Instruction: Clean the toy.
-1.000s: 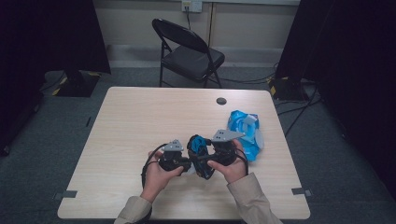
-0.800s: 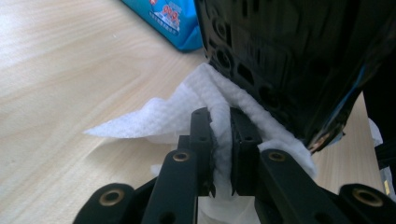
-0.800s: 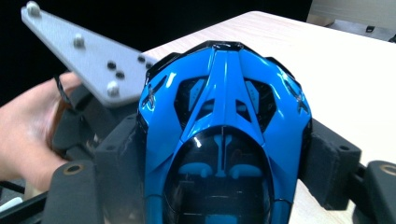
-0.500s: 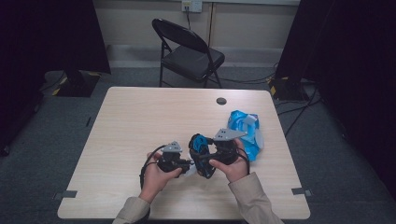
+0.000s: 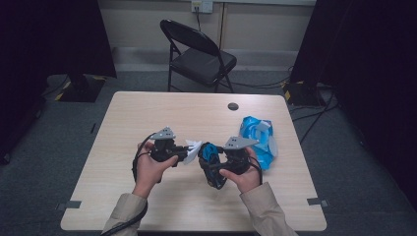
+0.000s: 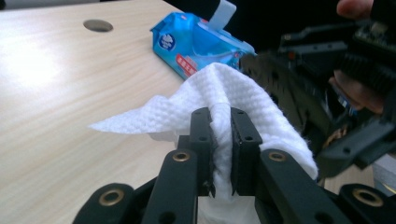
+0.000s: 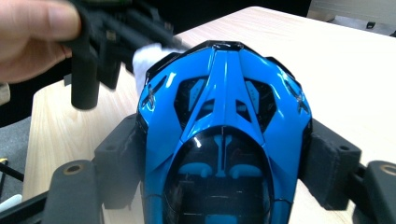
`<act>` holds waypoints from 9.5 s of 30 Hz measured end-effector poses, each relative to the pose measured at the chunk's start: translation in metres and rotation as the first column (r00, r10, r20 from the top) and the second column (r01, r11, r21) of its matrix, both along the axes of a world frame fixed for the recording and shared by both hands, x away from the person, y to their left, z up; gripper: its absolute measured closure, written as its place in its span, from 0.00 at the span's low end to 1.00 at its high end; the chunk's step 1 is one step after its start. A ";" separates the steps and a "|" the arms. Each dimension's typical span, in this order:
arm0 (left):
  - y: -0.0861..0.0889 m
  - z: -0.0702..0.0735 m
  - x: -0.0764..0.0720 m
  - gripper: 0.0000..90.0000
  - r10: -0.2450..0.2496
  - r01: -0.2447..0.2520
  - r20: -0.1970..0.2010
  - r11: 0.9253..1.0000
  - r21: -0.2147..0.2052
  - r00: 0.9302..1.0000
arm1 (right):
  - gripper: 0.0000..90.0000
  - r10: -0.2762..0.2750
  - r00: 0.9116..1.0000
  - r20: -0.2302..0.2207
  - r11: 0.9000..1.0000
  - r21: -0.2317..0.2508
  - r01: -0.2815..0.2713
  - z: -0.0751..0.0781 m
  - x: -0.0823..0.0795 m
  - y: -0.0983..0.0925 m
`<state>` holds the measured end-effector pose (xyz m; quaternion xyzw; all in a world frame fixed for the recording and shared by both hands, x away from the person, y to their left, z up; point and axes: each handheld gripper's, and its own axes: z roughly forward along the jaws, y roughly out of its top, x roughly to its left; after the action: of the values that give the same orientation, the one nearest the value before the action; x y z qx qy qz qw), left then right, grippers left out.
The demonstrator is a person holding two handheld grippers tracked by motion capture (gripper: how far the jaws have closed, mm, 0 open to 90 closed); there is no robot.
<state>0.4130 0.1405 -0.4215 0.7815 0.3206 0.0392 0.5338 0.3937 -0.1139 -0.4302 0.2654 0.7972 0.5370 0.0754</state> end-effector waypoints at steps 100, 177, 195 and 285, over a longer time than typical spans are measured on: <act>0.017 -0.052 -0.021 0.91 -0.013 0.019 -0.049 0.992 0.124 0.999 | 0.28 -0.101 0.995 -0.007 0.995 0.001 0.101 -0.004 -0.004 -0.046; 0.069 -0.052 0.001 0.30 0.191 -0.187 -0.001 0.960 0.207 0.982 | 0.25 -0.116 0.992 -0.052 0.956 -0.278 0.097 -0.043 0.024 -0.005; 0.068 -0.043 -0.018 0.19 0.133 -0.124 -0.034 0.975 0.185 0.991 | 0.18 -0.095 0.993 -0.065 0.973 -0.218 0.079 -0.033 0.005 -0.028; 0.141 -0.066 -0.072 0.20 0.107 -0.089 -0.075 0.972 0.218 0.991 | 0.19 -0.164 0.983 -0.085 0.956 -0.261 0.137 -0.059 -0.061 -0.164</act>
<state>0.3407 0.2818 -0.4874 0.8186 0.3754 0.0663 0.4296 0.3323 -0.2779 -0.4894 0.3416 0.8397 0.4084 0.1069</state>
